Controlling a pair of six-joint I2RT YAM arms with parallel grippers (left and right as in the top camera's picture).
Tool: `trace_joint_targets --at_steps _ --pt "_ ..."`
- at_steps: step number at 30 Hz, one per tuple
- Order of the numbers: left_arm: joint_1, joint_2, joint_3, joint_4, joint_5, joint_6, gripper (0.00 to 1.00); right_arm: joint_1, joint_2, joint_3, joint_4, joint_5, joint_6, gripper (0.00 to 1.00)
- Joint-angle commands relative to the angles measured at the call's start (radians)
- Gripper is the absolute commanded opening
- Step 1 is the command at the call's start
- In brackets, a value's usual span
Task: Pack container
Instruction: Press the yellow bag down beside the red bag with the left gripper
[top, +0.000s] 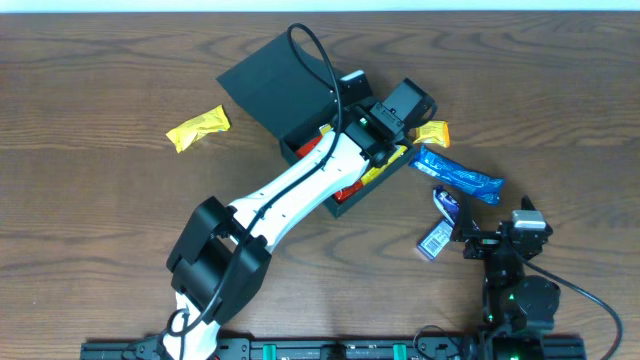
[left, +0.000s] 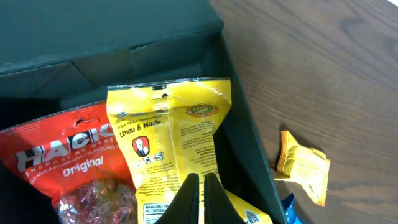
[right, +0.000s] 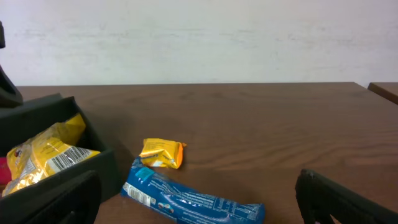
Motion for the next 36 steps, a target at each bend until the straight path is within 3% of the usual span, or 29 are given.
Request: trace_joint_targets --at_steps 1,4,13,28,36 --pt "0.002 0.049 0.01 -0.001 0.036 -0.02 0.06 0.008 -0.006 -0.002 -0.005 -0.001 0.014 0.99" --pt "-0.002 0.073 0.01 0.0 0.052 -0.067 0.06 0.008 -0.006 -0.002 -0.005 -0.001 0.014 0.99" --pt "-0.009 0.139 0.01 0.081 0.072 -0.069 0.06 0.008 -0.006 -0.002 -0.005 -0.001 0.014 0.99" --pt "-0.016 0.2 0.011 0.078 0.087 -0.062 0.05 0.008 -0.006 -0.002 -0.005 -0.001 0.014 0.99" --pt "-0.038 0.05 0.01 -0.147 0.04 -0.063 0.06 0.008 -0.006 -0.002 -0.005 -0.001 0.014 0.99"
